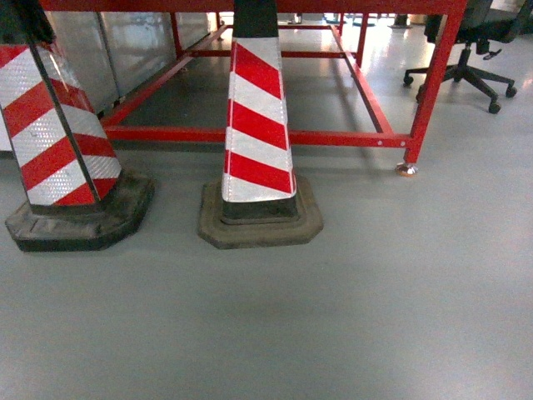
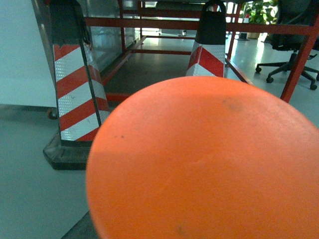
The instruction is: Pick capacitor and pack into box
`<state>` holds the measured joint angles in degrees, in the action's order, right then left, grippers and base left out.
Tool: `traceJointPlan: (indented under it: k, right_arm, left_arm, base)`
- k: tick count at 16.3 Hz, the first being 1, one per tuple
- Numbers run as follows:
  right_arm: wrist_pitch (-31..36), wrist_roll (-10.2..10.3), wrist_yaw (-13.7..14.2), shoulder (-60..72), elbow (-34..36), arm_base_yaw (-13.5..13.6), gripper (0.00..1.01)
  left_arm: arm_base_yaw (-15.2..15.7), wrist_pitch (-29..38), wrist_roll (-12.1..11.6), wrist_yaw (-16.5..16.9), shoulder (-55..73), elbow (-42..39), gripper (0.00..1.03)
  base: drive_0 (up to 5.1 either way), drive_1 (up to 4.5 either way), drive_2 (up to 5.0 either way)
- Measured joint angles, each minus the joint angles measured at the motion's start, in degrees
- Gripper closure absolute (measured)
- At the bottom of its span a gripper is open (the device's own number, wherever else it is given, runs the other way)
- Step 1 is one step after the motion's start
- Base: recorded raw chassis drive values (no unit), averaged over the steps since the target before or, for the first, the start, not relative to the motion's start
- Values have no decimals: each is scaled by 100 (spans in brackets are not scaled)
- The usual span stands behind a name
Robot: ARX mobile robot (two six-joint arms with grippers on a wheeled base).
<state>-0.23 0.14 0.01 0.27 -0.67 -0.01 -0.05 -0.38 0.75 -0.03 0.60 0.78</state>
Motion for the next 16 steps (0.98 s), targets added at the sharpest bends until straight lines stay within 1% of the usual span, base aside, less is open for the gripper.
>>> traceJointPlan:
  k: [14, 16]
  right_arm:
    - [2, 0, -2, 0, 0, 0, 3]
    - [-26, 0, -4, 2, 0, 0, 3]
  left_arm:
    - [0, 7, 0, 2, 0, 0, 59]
    - [0, -24, 0, 4, 0, 0, 59]
  base:
    - [-7, 390, -405]
    - [0, 0, 0]
